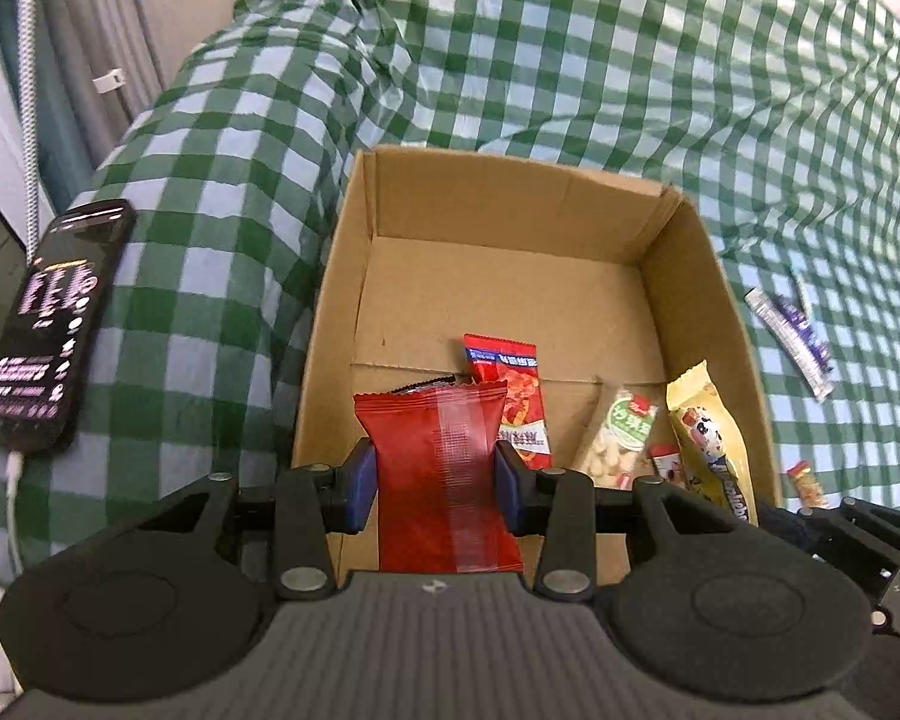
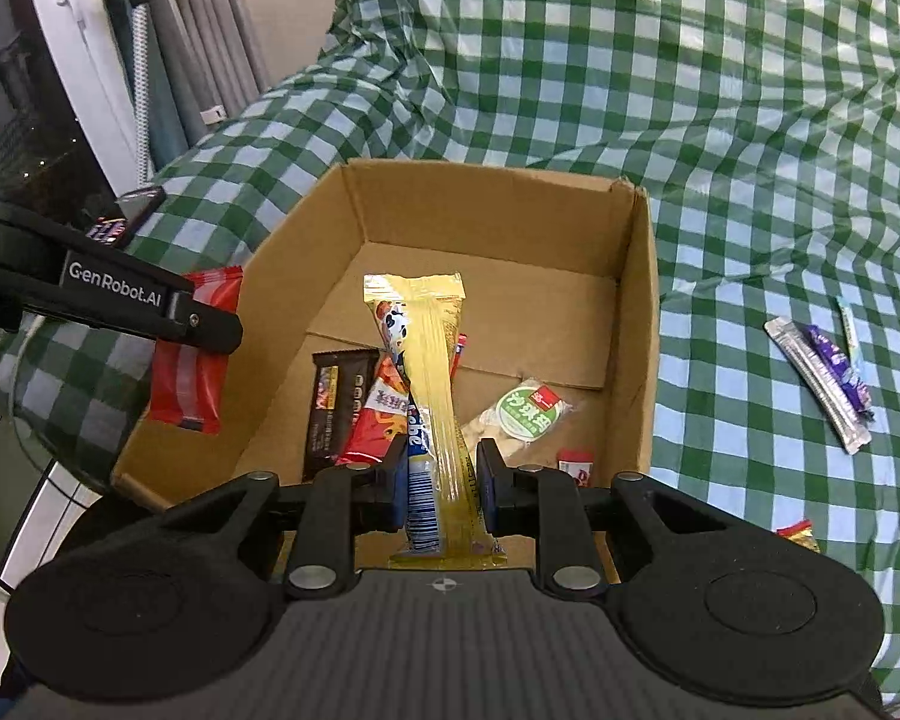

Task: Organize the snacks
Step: 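Open left tool dropping red packet while right tool releases yellow bar into box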

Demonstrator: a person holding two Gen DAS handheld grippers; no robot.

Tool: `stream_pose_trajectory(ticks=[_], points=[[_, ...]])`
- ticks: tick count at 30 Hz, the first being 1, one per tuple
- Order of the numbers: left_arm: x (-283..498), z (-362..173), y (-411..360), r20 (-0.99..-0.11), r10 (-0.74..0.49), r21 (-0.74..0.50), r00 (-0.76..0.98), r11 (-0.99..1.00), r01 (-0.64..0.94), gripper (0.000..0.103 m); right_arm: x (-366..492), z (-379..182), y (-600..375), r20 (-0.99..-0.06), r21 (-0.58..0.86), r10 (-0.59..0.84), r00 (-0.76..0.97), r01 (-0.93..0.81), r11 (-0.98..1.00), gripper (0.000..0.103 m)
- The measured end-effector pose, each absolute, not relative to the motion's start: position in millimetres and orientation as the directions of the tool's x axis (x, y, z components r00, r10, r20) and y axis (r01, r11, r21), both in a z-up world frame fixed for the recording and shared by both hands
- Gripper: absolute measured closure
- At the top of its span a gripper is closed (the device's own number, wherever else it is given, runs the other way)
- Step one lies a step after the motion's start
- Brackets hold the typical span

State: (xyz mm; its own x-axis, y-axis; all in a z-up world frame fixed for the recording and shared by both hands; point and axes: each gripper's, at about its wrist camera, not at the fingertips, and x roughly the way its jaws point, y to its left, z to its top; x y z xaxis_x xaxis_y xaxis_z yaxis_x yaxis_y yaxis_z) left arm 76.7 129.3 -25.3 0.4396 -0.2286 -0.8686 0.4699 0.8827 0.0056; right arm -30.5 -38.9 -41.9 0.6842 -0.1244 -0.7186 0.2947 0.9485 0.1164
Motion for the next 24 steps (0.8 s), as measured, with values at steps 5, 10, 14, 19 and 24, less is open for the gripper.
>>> stream_pose_trajectory(ticks=[5, 10, 14, 19, 24], points=[[94.5, -46.8, 110.9, -0.886, -0.186, 0.049, 0.424, 0.873, 0.485, 0.058, -15.4, -59.5, -56.9, -0.743, 0.135, -0.115, 0.659, 0.315, 0.939, 0.079], [109.9, -66.8, 98.5, -0.903, -0.150, 0.076, 0.403, 0.867, 0.493, 0.058, 0.0, -75.5, -67.8, -0.759, 0.147, -0.102, 0.643, 0.322, 0.935, 0.079], [117.4, -79.3, 91.9, -0.912, -0.127, 0.092, 0.391, 0.864, 0.495, 0.058, 10.1, -86.4, -71.1, -0.770, 0.161, -0.090, 0.632, 0.328, 0.931, 0.079], [122.8, -90.0, 85.5, -0.919, -0.110, 0.102, 0.378, 0.860, 0.500, 0.058, 18.4, -95.6, -76.5, -0.778, 0.167, -0.084, 0.622, 0.334, 0.928, 0.079], [121.8, -90.5, 80.8, -0.914, -0.111, 0.118, 0.390, 0.847, 0.519, 0.028, 20.9, -99.2, -78.9, -0.782, 0.164, -0.086, 0.617, 0.337, 0.927, 0.076]])
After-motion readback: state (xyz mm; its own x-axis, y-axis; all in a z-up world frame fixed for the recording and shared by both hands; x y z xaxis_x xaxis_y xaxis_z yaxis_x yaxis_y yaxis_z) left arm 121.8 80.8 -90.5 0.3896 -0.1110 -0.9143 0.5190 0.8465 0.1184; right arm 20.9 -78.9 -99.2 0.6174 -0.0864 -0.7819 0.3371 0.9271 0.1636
